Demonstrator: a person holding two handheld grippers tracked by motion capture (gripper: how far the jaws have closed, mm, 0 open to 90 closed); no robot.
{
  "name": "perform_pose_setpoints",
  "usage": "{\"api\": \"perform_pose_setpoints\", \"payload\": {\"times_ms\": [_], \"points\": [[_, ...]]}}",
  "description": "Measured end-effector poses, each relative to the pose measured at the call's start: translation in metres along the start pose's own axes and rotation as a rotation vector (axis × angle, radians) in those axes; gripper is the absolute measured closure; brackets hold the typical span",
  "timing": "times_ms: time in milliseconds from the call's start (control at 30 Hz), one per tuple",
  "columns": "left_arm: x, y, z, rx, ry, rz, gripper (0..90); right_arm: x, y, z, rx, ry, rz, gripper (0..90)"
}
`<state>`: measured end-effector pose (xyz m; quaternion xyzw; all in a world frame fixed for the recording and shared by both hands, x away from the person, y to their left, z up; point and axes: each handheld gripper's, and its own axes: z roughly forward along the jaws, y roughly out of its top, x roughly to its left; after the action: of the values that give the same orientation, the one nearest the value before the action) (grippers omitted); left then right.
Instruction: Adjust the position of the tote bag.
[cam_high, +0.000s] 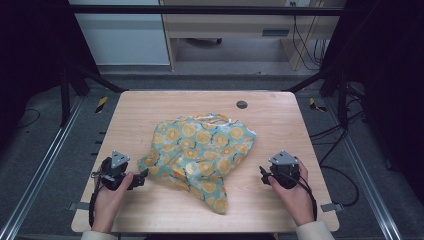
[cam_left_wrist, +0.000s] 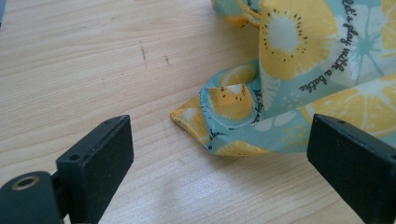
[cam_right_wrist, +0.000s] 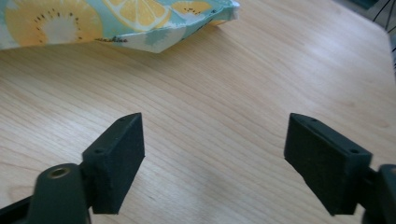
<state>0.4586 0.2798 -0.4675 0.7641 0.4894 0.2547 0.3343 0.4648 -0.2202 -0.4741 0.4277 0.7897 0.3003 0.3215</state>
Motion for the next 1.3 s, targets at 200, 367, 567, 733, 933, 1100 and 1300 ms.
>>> {"api": "perform_pose_setpoints", "payload": {"times_ms": [200,367,567,733,933,1100,1300], "points": [[-0.001,0.0,0.002,0.012,-0.009,-0.003,7.3,0.002,0.001,0.002,0.006,0.039,0.036,12.2],[-0.003,0.001,0.003,0.018,-0.008,0.003,7.2,0.005,0.0,0.003,0.011,0.076,0.074,10.9],[-0.003,0.0,0.002,0.023,-0.004,0.005,7.2,0.003,0.005,0.0,0.003,0.127,0.132,12.2],[-0.005,-0.002,0.003,0.034,-0.004,0.008,7.2,0.003,0.019,0.003,0.001,0.16,0.167,13.6],[-0.006,-0.002,0.002,0.037,-0.009,0.019,7.3,-0.004,0.047,0.019,0.013,0.173,0.186,14.8],[-0.007,-0.001,0.003,0.035,-0.008,0.019,7.2,-0.011,0.07,0.038,0.036,0.194,0.229,13.6],[-0.008,0.0,0.003,0.027,-0.013,0.022,7.2,-0.022,0.094,0.065,0.105,0.189,0.272,12.0]]}}
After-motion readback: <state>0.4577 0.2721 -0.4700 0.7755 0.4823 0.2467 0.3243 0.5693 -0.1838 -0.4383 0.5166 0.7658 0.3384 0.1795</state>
